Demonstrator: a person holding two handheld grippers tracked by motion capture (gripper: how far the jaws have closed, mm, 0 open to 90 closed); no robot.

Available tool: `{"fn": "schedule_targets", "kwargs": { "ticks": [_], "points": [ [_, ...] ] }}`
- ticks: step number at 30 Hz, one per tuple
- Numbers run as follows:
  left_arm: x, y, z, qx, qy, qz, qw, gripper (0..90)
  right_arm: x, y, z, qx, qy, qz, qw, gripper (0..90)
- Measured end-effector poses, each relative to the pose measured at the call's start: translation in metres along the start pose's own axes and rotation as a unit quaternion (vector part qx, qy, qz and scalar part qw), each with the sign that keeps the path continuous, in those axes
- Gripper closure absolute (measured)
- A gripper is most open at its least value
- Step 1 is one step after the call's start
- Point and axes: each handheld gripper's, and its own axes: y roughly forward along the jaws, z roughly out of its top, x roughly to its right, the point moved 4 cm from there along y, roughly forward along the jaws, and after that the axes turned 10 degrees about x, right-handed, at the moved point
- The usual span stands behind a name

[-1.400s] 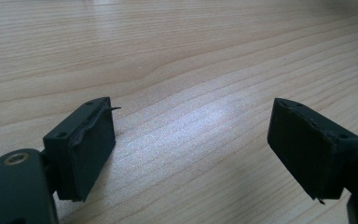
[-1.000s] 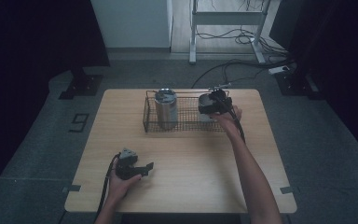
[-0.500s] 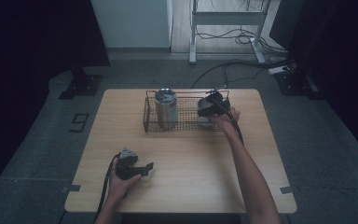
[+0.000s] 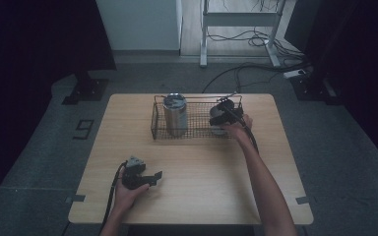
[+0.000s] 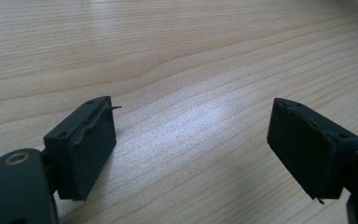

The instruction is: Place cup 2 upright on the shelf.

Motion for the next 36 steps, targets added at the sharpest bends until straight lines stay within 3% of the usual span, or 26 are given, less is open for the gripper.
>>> {"fn": "schedule_targets", "kwargs": {
  "ticks": [3, 6, 16, 22, 36],
  "points": [
    [0.0, 0.0, 0.0, 0.0, 0.0, 0.0, 1.0, 15.4, 0.001, -0.001, -0.003, -0.011, -0.006, -0.01, 0.9999, 2.8],
    [0.001, 0.0, 0.0, 0.0, 0.002, 0.0, 1.0, 15.4, -0.001, -0.003, -0.003, -0.001, -0.02, -0.026, 0.9995, 0.0],
    [0.001, 0.0, 0.0, 0.0, 0.0, -0.002, 1.0, 15.4, -0.001, -0.022, 0.009, 0.063, 0.019, -0.01, 0.9978, 0.0],
    [0.001, 0.0, 0.0, 0.0, 0.0, -0.003, 1.0, 15.4, -0.003, -0.044, 0.011, 0.098, 0.023, -0.007, 0.9949, 1.9],
    [0.001, 0.0, 0.0, -0.001, 0.0, -0.002, 1.0, 15.4, -0.013, -0.094, -0.028, 0.145, 0.03, 0.005, 0.989, 6.9]
  ]
}}
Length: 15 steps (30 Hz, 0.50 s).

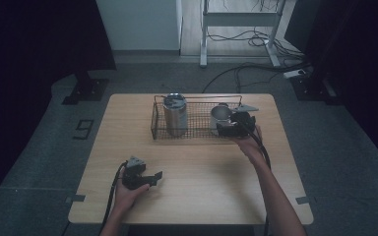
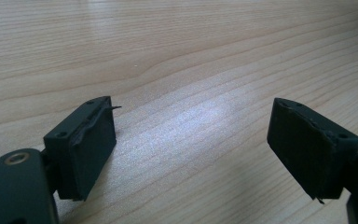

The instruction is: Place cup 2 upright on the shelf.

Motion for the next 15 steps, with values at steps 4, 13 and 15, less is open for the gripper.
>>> {"fn": "schedule_targets", "kwargs": {
  "ticks": [4, 13, 15],
  "points": [
    [0.0, 0.0, 0.0, 0.0, 0.0, 0.0, 1.0, 15.4, -0.001, -0.017, -0.014, 0.007, 0.003, 0.004, 1.0, 8.2],
    [0.0, 0.0, 0.0, 0.0, 0.0, 0.001, 1.0, 15.4, -0.002, -0.046, -0.048, 0.021, 0.02, 0.012, 0.9995, 12.2],
    [0.0, 0.0, 0.0, 0.0, 0.0, 0.001, 1.0, 15.4, -0.002, -0.052, -0.056, 0.02, 0.023, 0.016, 0.9994, 12.6]
  ]
}}
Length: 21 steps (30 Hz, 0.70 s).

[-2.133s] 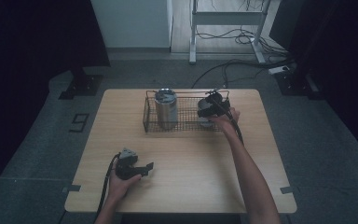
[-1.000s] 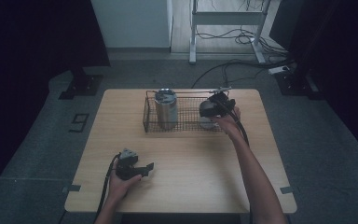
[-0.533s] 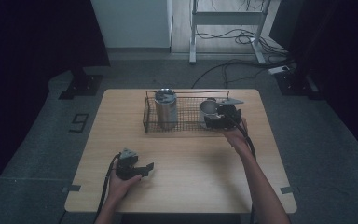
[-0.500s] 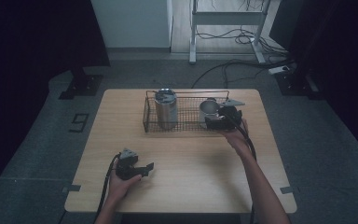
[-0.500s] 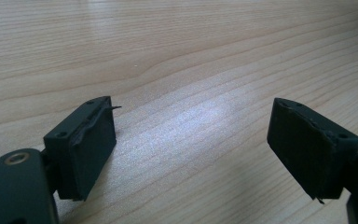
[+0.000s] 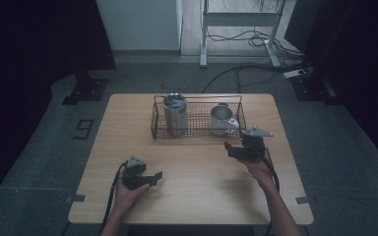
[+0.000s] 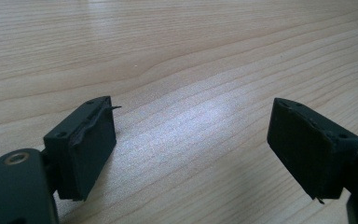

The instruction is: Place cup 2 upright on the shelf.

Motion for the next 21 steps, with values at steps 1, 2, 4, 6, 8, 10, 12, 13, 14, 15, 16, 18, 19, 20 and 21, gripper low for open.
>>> {"fn": "schedule_targets", "kwargs": {
  "ticks": [1, 2, 4, 6, 8, 10, 12, 13, 14, 15, 16, 18, 19, 20, 21],
  "points": [
    [0.0, 0.0, 0.0, 0.0, 0.0, 0.0, 1.0, 15.4, 0.0, -0.003, -0.005, -0.002, 0.001, 0.001, 1.0, 12.6],
    [0.0, 0.0, 0.0, 0.0, 0.0, 0.0, 1.0, 15.4, 0.0, -0.005, -0.009, -0.004, 0.002, 0.001, 1.0, 12.6],
    [0.0, 0.0, 0.0, 0.0, 0.0, 0.0, 1.0, 15.4, -0.001, -0.01, -0.019, -0.01, 0.003, 0.003, 0.9999, 12.7],
    [0.0, 0.0, 0.0, 0.0, 0.0, 0.0, 1.0, 15.4, -0.001, -0.012, -0.027, -0.015, 0.001, 0.004, 0.9999, 12.8],
    [0.0, 0.0, 0.0, 0.0, 0.0, 0.0, 1.0, 15.4, -0.003, -0.014, -0.033, -0.019, -0.001, 0.004, 0.9998, 12.8],
    [0.0, 0.0, 0.0, 0.0, 0.0, 0.0, 1.0, 15.4, -0.004, -0.016, -0.038, -0.021, -0.003, 0.005, 0.9998, 13.1],
    [0.0, 0.0, 0.0, 0.0, 0.001, 0.0, 1.0, 15.4, -0.004, -0.016, -0.04, -0.025, -0.008, 0.002, 0.9997, 13.0],
    [0.0, 0.0, 0.0, 0.0, 0.001, 0.0, 1.0, 15.4, -0.004, -0.016, -0.041, -0.025, -0.009, 0.0, 0.9997, 13.2],
    [0.0, 0.0, 0.0, 0.0, 0.0, 0.0, 1.0, 15.4, -0.004, -0.016, -0.042, -0.024, -0.007, 0.0, 0.9997, 13.2],
    [0.0, 0.0, 0.0, 0.0, 0.001, 0.0, 1.0, 15.4, -0.004, -0.016, -0.044, -0.024, -0.006, 0.001, 0.9997, 13.2],
    [0.0, 0.0, 0.0, 0.0, 0.0, 0.0, 1.0, 15.4, -0.004, -0.016, -0.045, -0.025, -0.007, 0.001, 0.9997, 13.2],
    [0.0, 0.0, 0.0, 0.0, 0.0, 0.0, 1.0, 15.3, -0.003, -0.016, -0.049, -0.03, -0.009, 0.0, 0.9995, 13.0],
    [0.0, 0.0, 0.0, 0.0, 0.0, 0.0, 1.0, 15.4, -0.003, -0.016, -0.051, -0.032, -0.007, -0.001, 0.9994, 13.1],
    [0.0, 0.0, 0.0, 0.0, 0.0, 0.0, 1.0, 15.4, -0.002, -0.016, -0.052, -0.033, -0.008, -0.001, 0.9994, 13.1],
    [0.0, 0.0, 0.0, 0.0, 0.0, 0.0, 1.0, 15.3, -0.002, -0.016, -0.052, -0.034, -0.007, -0.002, 0.9994, 13.1]
  ]
}}
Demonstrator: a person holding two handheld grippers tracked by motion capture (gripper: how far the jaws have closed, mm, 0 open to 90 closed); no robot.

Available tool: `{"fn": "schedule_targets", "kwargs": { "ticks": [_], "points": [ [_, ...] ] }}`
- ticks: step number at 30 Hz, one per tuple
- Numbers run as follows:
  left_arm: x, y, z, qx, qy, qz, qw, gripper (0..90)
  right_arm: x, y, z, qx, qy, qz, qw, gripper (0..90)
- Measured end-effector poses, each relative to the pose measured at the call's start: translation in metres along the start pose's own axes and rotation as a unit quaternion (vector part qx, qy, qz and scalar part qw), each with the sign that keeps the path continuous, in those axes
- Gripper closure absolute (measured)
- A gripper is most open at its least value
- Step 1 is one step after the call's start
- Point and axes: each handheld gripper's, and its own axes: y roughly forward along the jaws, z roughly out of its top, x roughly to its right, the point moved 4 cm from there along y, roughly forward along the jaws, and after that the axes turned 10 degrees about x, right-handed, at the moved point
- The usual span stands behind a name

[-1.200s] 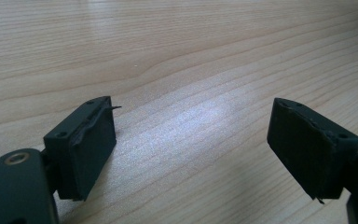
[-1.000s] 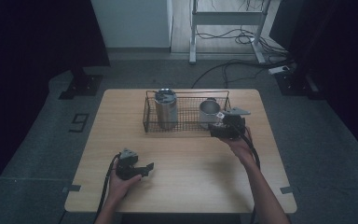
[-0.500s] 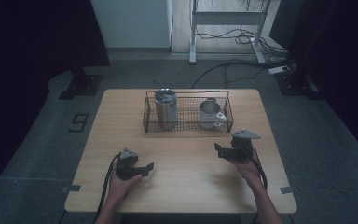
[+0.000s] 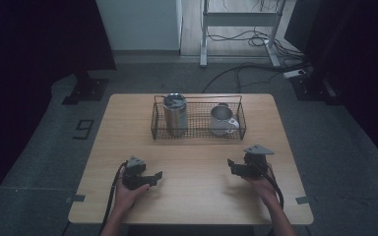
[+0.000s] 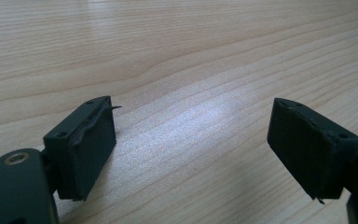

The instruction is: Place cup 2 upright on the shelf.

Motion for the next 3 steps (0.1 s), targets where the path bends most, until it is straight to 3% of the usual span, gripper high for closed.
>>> {"fn": "schedule_targets", "kwargs": {
  "ticks": [3],
  "points": [
    [0.0001, 0.0, 0.0, -0.001, 0.001, 0.001, 1.0, 15.4, 0.0013, -0.001, -0.0014, 0.001, 0.001, 0.0, 1.0, 13.1]
  ]
}}
